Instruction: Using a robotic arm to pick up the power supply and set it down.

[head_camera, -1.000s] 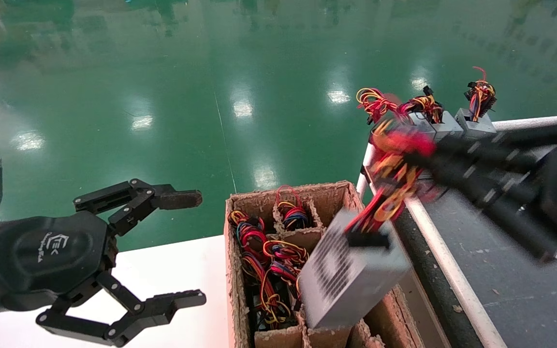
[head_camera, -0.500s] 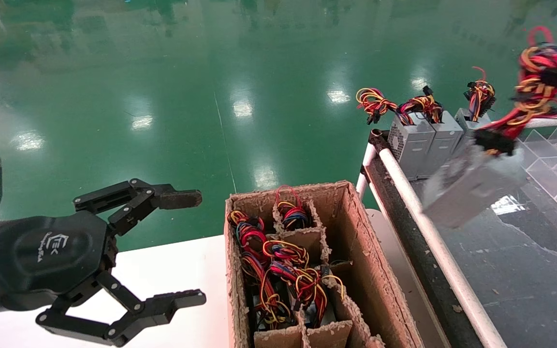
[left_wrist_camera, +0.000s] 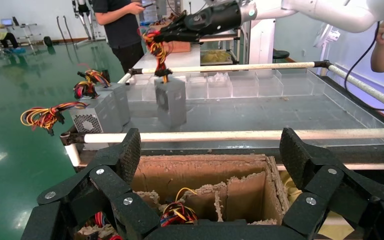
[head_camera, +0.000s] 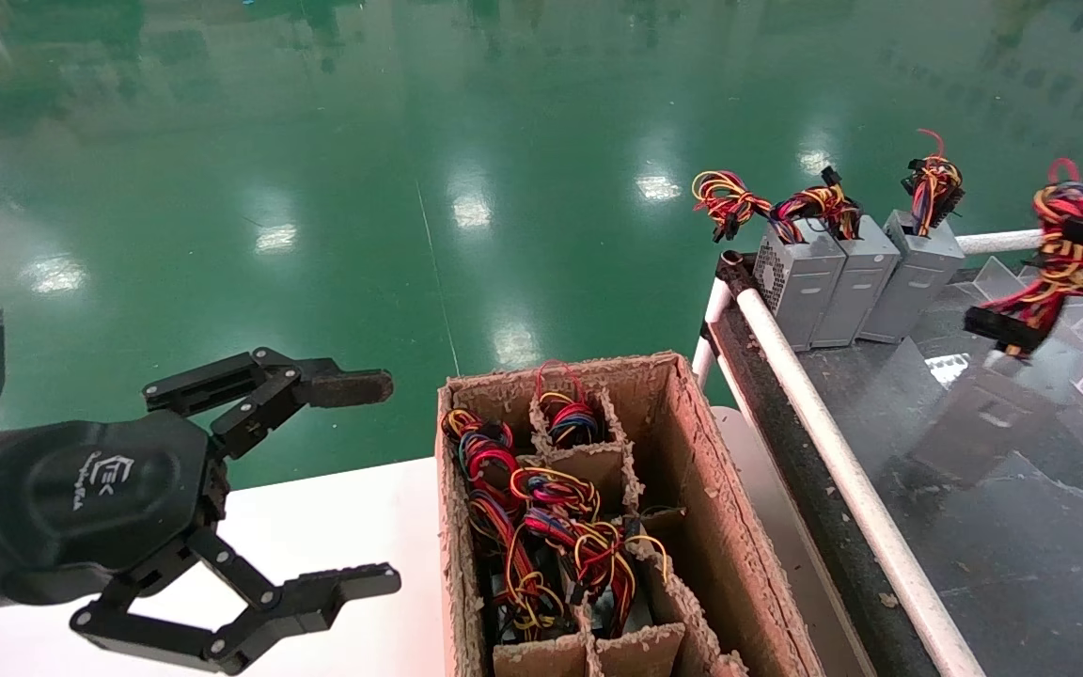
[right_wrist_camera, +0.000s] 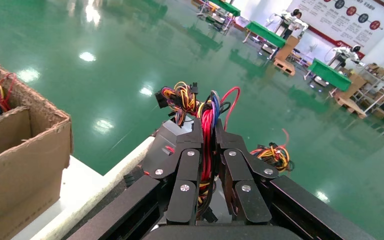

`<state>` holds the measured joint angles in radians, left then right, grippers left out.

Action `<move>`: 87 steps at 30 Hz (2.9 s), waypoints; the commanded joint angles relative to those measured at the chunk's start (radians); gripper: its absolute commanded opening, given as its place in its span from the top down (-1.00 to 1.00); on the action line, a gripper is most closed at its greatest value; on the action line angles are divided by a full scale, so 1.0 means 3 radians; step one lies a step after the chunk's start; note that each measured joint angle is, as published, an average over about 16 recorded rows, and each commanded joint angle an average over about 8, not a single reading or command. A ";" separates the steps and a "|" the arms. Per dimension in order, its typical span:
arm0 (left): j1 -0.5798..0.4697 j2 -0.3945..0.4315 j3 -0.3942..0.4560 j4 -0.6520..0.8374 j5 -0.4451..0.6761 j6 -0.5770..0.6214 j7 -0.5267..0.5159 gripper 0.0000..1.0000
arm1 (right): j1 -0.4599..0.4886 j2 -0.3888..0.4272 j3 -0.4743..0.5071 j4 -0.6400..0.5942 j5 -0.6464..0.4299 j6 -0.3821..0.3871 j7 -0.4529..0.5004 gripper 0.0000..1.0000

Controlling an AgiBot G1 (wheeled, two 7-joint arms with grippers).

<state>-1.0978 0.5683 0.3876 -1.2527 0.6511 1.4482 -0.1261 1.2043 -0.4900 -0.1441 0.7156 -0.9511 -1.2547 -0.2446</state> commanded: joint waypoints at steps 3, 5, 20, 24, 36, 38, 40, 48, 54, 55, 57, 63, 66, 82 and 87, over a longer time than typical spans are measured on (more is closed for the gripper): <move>0.0000 0.0000 0.0000 0.0000 0.0000 0.0000 0.0000 -1.00 | 0.0229 -0.0161 -0.0119 -0.0250 -0.0139 -0.0066 -0.0063 1.00; 0.0000 0.0000 0.0000 0.0000 0.0000 0.0000 0.0000 -1.00 | 0.0352 -0.0245 -0.0179 -0.0359 -0.0203 -0.0125 -0.0086 1.00; 0.0000 0.0000 0.0000 0.0000 0.0000 0.0000 0.0000 -1.00 | 0.1234 -0.0888 -0.0470 -0.1213 -0.0646 0.0028 -0.0453 1.00; 0.0000 0.0000 0.0000 0.0000 0.0000 0.0000 0.0000 -1.00 | 0.1394 -0.0995 -0.0516 -0.1416 -0.0722 0.0049 -0.0568 1.00; 0.0000 0.0000 0.0000 0.0000 0.0000 0.0000 0.0000 -1.00 | 0.1679 -0.1218 -0.0614 -0.1865 -0.0863 0.0032 -0.0793 0.66; 0.0000 0.0000 0.0000 0.0000 0.0000 0.0000 0.0000 -1.00 | 0.1707 -0.1237 -0.0620 -0.1922 -0.0873 0.0032 -0.0826 0.16; 0.0000 0.0000 0.0000 0.0000 0.0000 0.0000 0.0000 -1.00 | 0.1731 -0.1252 -0.0624 -0.1972 -0.0878 0.0031 -0.0857 -0.34; 0.0000 0.0000 0.0001 0.0000 0.0000 0.0000 0.0000 -1.00 | 0.1805 -0.1286 -0.0634 -0.2119 -0.0893 -0.0016 -0.0947 -1.00; 0.0000 0.0000 0.0001 0.0000 0.0000 0.0000 0.0000 -1.00 | 0.1850 -0.1294 -0.0657 -0.2194 -0.0926 -0.0056 -0.0969 -1.00; 0.0000 0.0000 0.0001 0.0000 0.0000 0.0000 0.0000 -1.00 | 0.1856 -0.1295 -0.0661 -0.2206 -0.0931 -0.0059 -0.0971 -1.00; 0.0000 0.0000 0.0001 0.0000 0.0000 0.0000 0.0000 -1.00 | 0.1867 -0.1295 -0.0663 -0.2232 -0.0934 -0.0065 -0.0968 -1.00; 0.0000 0.0000 0.0001 0.0000 -0.0001 0.0000 0.0000 -1.00 | 0.1884 -0.1284 -0.0594 -0.2325 -0.0835 -0.0120 -0.0891 -1.00; 0.0000 0.0000 0.0001 0.0001 -0.0001 -0.0001 0.0001 -1.00 | 0.1850 -0.1268 -0.0563 -0.2282 -0.0771 -0.0153 -0.0822 -1.00; 0.0000 0.0000 0.0001 0.0001 -0.0001 -0.0001 0.0001 -1.00 | 0.1270 -0.1048 -0.0537 -0.1213 -0.0391 -0.0318 -0.0237 -1.00; 0.0000 -0.0001 0.0001 0.0001 -0.0001 -0.0001 0.0001 -1.00 | 0.1076 -0.0975 -0.0528 -0.0859 -0.0262 -0.0373 -0.0046 -1.00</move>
<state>-1.0977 0.5681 0.3878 -1.2523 0.6508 1.4479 -0.1259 1.5269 -0.7824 -0.3024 0.4583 -1.0297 -1.3666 -0.2582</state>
